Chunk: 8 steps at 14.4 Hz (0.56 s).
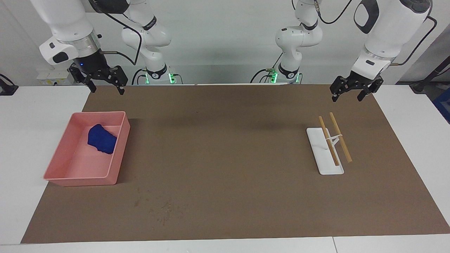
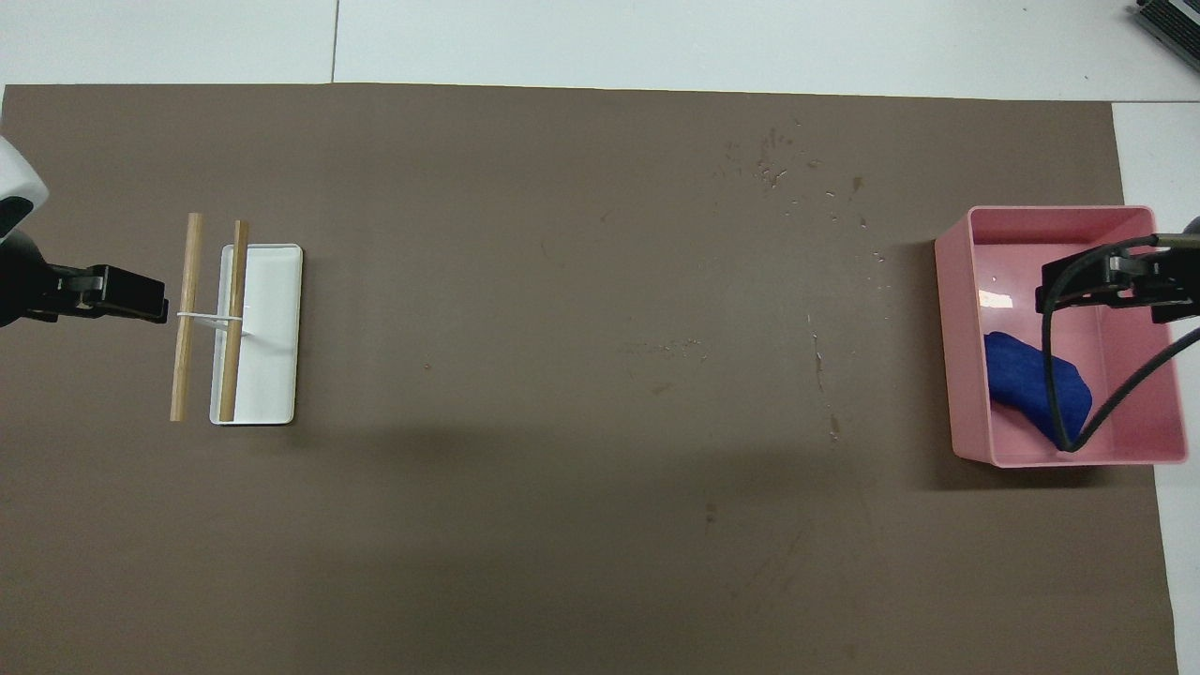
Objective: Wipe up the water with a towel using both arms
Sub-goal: 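Open the right gripper to release the towel and withdraw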
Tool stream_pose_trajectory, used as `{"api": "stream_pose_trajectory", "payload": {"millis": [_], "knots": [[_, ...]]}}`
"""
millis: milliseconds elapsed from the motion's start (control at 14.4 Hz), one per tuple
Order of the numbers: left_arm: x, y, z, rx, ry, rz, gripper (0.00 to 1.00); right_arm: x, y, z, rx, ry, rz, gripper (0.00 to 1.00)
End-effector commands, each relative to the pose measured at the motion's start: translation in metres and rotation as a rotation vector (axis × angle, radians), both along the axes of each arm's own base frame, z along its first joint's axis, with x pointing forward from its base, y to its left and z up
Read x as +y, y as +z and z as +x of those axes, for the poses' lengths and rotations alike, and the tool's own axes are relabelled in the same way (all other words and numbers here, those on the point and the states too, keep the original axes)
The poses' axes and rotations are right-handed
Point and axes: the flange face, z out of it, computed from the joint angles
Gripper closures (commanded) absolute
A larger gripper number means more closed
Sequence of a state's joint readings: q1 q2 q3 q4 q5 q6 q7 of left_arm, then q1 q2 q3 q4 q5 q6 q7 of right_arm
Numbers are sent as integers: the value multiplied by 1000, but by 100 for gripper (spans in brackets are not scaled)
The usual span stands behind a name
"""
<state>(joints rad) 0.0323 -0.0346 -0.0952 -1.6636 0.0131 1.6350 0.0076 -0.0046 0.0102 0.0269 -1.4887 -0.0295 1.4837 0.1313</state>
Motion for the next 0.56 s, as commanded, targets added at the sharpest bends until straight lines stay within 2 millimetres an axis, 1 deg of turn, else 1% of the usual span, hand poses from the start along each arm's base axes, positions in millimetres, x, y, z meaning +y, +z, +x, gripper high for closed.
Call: {"api": "stream_pose_trajectory", "payload": {"millis": [0,486], "knots": [[-1,2,-6,-13,7,1,0,-2,-3,-1,23,-7,0,0],[-2,2,-6,-16,6,1,0,-9,-12,-8,36,59,11,0]]}}
